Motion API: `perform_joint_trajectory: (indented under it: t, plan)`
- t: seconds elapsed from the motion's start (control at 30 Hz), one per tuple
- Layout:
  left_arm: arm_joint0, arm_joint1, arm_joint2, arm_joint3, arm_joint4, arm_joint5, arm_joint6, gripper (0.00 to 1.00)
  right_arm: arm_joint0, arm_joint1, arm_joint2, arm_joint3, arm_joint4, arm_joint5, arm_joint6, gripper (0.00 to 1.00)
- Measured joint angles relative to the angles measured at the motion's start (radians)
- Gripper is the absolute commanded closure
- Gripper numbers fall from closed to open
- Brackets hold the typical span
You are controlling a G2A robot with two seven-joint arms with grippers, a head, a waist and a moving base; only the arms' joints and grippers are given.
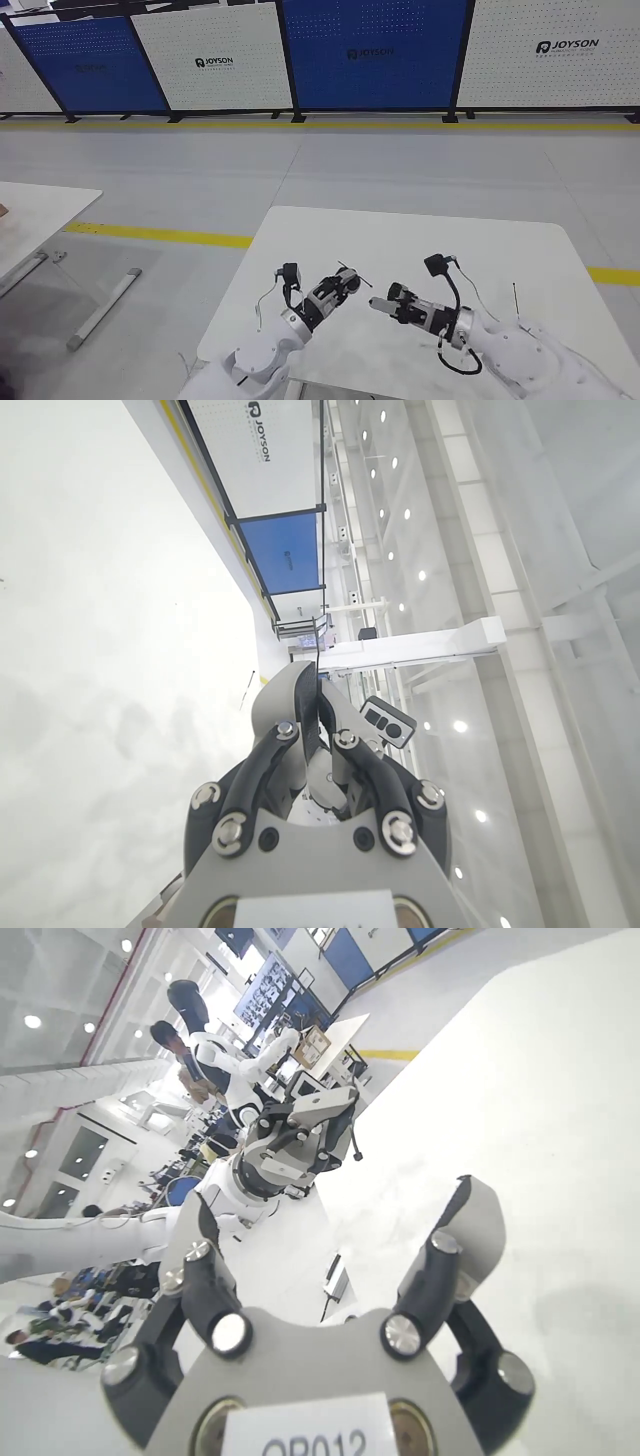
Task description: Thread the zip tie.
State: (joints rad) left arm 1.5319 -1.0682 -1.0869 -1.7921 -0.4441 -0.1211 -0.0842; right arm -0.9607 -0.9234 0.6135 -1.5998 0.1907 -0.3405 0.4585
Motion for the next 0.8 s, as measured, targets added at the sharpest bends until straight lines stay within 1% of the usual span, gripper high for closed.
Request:
perform_joint_trajectory:
  t: [0.07,0.1,0.33,0.47,0.5,0.53,0.6,0.63,0.77,0.8]
  plan:
    - [0.004,-0.001,-0.003,-0.002,0.000,0.007,-0.006,1.00,0.004,-0.011,0.003,0.024,0.068,0.000,0.018,0.00]
    - [0.005,-0.001,-0.004,-0.002,-0.001,0.010,-0.006,1.00,0.004,-0.012,0.004,0.026,0.077,0.000,0.020,0.00]
    - [0.005,-0.001,-0.003,-0.001,-0.002,0.011,-0.006,1.00,0.000,-0.012,0.005,0.021,0.064,0.003,0.015,0.00]
    - [0.007,-0.006,0.004,-0.009,-0.001,0.008,0.000,1.00,-0.014,-0.020,0.016,0.016,0.049,0.015,0.012,0.00]
    - [0.008,-0.006,0.004,-0.011,-0.001,0.006,0.002,1.00,-0.016,-0.022,0.019,0.017,0.051,0.013,0.014,0.52]
    - [0.009,-0.007,0.004,-0.013,0.000,0.005,0.004,1.00,-0.017,-0.025,0.021,0.020,0.054,0.010,0.018,0.60]
    - [0.010,-0.009,0.003,-0.014,0.007,0.005,0.010,1.00,-0.018,-0.030,0.026,0.028,0.061,0.007,0.029,0.60]
    - [0.010,-0.009,0.002,-0.014,0.009,0.006,0.011,1.00,-0.019,-0.032,0.029,0.032,0.064,0.007,0.033,0.63]
    - [0.010,-0.012,0.002,-0.013,0.014,0.009,0.006,1.00,-0.023,-0.040,0.044,0.045,0.080,0.012,0.056,0.69]
    - [0.012,-0.013,0.002,-0.014,0.015,0.008,0.003,1.00,-0.024,-0.042,0.047,0.047,0.086,0.011,0.063,0.72]
